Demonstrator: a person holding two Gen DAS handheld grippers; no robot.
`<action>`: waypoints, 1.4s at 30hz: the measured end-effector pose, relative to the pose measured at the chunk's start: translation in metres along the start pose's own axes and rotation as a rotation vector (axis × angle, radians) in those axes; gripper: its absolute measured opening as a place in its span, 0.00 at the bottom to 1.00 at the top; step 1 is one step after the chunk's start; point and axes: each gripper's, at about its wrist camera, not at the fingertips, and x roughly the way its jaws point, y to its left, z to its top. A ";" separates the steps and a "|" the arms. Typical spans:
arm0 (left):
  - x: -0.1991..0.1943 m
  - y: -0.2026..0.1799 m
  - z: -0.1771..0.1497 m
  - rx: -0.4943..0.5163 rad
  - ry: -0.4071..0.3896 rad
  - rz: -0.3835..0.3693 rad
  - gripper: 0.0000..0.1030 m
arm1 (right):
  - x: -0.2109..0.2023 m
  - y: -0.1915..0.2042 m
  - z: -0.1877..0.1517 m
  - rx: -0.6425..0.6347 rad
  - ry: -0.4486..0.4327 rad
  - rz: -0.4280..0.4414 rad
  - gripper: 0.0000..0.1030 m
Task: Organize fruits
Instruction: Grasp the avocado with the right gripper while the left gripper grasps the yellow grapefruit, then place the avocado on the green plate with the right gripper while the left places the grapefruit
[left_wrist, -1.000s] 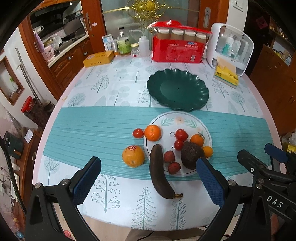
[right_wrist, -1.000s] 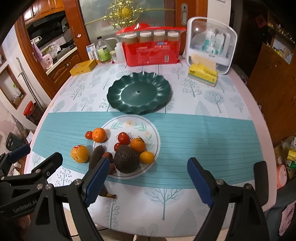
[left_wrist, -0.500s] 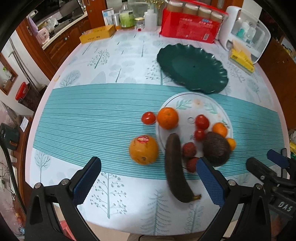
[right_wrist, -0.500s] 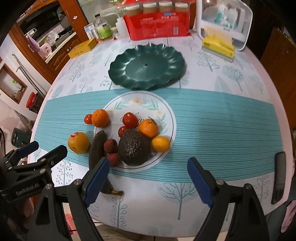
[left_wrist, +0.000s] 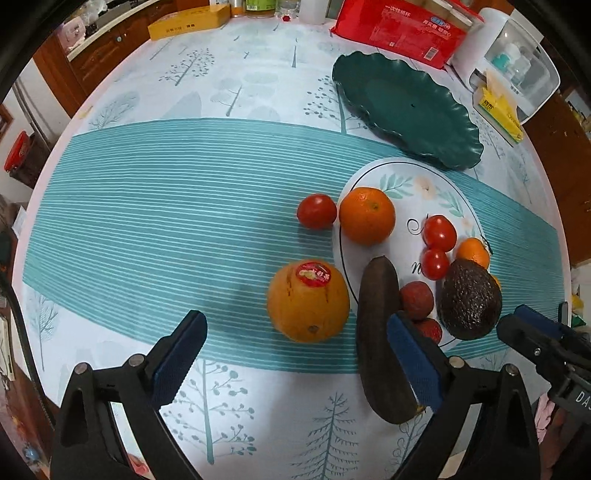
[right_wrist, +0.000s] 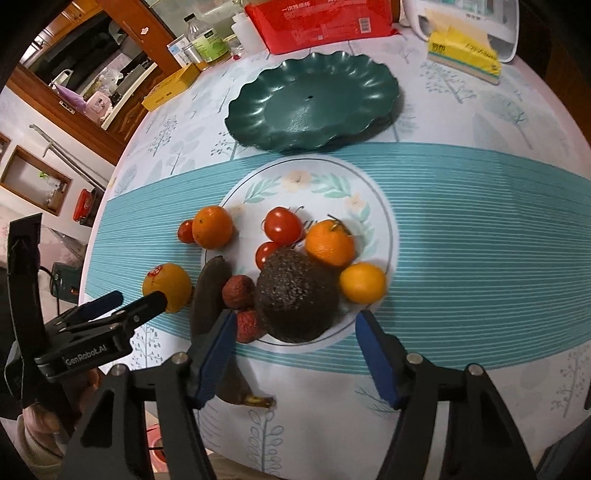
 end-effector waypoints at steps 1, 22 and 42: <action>0.002 -0.001 0.000 0.003 0.005 -0.003 0.94 | 0.004 0.000 0.001 0.002 0.004 0.008 0.64; 0.052 0.008 0.017 -0.018 0.096 -0.037 0.77 | 0.046 0.029 0.011 -0.205 0.021 -0.167 0.62; 0.017 -0.027 0.029 0.065 0.044 -0.063 0.46 | 0.013 0.038 0.010 -0.244 -0.042 -0.146 0.60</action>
